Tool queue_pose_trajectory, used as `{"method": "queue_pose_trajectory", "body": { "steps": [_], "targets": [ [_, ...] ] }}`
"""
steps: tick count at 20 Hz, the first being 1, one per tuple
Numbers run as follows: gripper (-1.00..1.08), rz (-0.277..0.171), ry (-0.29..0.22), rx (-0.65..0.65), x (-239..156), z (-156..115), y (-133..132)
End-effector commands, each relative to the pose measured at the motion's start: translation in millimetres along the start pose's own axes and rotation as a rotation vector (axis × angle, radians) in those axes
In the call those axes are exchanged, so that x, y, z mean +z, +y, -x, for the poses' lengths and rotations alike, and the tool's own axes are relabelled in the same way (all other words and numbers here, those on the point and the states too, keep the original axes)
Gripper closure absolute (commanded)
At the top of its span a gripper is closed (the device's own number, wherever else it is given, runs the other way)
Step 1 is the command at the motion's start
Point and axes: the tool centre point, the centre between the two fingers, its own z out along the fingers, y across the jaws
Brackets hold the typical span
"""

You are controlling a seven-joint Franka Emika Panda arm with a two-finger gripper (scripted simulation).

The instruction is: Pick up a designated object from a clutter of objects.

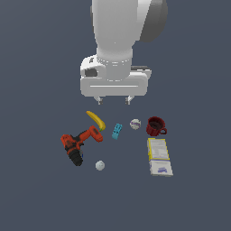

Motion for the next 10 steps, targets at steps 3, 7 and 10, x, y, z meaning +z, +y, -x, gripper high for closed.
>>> {"method": "queue_pose_trajectory", "body": {
  "steps": [3, 7, 10],
  "targets": [
    [-0.92, -0.001, 0.000, -0.003, -0.3, -0.1, -2.7],
    [-0.92, -0.009, 0.002, -0.032, -2.9, -0.7, -23.6],
    [-0.92, -0.015, 0.003, -0.053, -6.0, -0.7, -36.8]
  ]
}}
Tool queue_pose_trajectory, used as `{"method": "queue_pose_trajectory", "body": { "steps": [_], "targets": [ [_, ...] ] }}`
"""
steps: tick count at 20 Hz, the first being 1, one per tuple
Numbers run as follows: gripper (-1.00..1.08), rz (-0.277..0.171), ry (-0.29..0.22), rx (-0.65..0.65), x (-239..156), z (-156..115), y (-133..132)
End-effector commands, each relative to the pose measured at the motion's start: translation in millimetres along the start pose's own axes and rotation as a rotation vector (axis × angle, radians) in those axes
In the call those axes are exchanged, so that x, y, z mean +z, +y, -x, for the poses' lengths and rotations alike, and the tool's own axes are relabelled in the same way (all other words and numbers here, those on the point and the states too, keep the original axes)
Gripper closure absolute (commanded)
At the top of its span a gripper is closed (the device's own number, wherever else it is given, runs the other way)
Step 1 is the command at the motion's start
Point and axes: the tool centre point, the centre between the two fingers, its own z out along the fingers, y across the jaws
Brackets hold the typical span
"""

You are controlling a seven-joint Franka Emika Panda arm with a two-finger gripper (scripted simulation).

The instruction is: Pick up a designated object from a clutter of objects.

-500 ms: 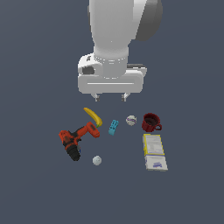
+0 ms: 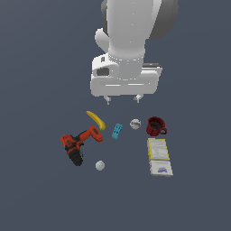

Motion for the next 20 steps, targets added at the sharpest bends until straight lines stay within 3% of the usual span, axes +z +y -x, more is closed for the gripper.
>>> {"method": "queue_pose_trajectory", "body": {
  "steps": [1, 11, 20],
  "targets": [
    [-0.92, -0.003, 0.001, -0.014, -2.2, -0.3, -7.9],
    [-0.92, -0.002, 0.000, 0.020, 12.2, 0.6, -12.1],
    [-0.92, 0.002, -0.004, 0.127, 60.1, 7.5, -30.6]
  ]
}}
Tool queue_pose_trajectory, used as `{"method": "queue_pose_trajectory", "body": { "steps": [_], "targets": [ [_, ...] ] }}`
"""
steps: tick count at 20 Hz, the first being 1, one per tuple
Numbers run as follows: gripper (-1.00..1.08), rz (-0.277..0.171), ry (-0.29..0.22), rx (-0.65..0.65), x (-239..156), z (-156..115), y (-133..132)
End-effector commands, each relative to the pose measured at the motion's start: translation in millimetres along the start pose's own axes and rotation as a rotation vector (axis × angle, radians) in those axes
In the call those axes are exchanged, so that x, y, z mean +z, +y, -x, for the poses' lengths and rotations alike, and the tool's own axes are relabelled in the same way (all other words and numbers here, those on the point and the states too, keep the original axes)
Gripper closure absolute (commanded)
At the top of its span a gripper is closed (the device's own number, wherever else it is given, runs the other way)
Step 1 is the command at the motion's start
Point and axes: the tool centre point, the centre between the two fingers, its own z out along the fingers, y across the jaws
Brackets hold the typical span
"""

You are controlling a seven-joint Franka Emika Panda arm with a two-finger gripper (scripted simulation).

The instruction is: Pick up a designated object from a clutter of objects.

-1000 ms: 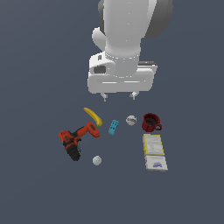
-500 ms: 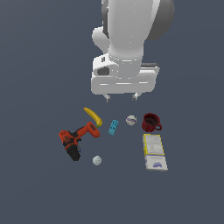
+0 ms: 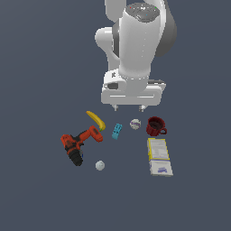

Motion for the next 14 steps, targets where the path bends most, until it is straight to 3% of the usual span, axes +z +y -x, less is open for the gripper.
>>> {"method": "queue_pose_trajectory", "body": {
  "steps": [1, 14],
  "targets": [
    [-0.92, 0.001, -0.001, 0.038, 17.2, 4.3, -6.5],
    [-0.92, 0.003, -0.008, 0.273, 114.5, 46.0, -42.8]
  ]
}}
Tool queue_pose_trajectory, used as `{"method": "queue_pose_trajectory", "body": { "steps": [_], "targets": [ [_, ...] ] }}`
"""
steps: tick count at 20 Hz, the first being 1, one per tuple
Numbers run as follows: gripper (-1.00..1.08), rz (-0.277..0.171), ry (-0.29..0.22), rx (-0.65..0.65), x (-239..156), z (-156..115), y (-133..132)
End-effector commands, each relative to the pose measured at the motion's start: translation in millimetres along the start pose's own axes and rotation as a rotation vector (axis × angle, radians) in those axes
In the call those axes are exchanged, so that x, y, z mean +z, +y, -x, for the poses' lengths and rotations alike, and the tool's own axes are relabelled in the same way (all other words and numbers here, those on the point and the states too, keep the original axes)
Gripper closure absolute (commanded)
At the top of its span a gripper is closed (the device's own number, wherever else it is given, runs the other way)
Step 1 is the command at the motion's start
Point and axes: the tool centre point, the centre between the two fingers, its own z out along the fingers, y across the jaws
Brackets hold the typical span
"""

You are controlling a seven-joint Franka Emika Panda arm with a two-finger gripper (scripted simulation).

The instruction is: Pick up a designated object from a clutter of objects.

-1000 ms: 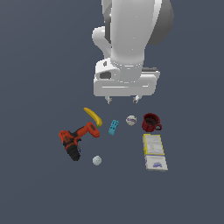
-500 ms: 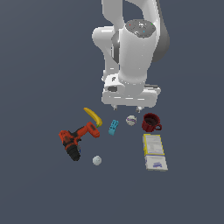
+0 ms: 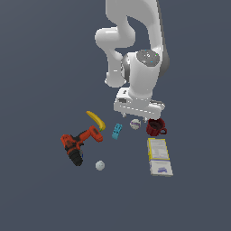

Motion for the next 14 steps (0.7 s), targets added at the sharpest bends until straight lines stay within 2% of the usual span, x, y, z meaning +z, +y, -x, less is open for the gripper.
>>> {"method": "queue_pose_trajectory", "body": {
  "steps": [1, 14],
  "targets": [
    [-0.92, -0.001, -0.001, 0.046, 17.6, 11.6, -3.8],
    [-0.92, -0.004, -0.009, 0.194, 70.8, 55.2, -12.2]
  ]
}}
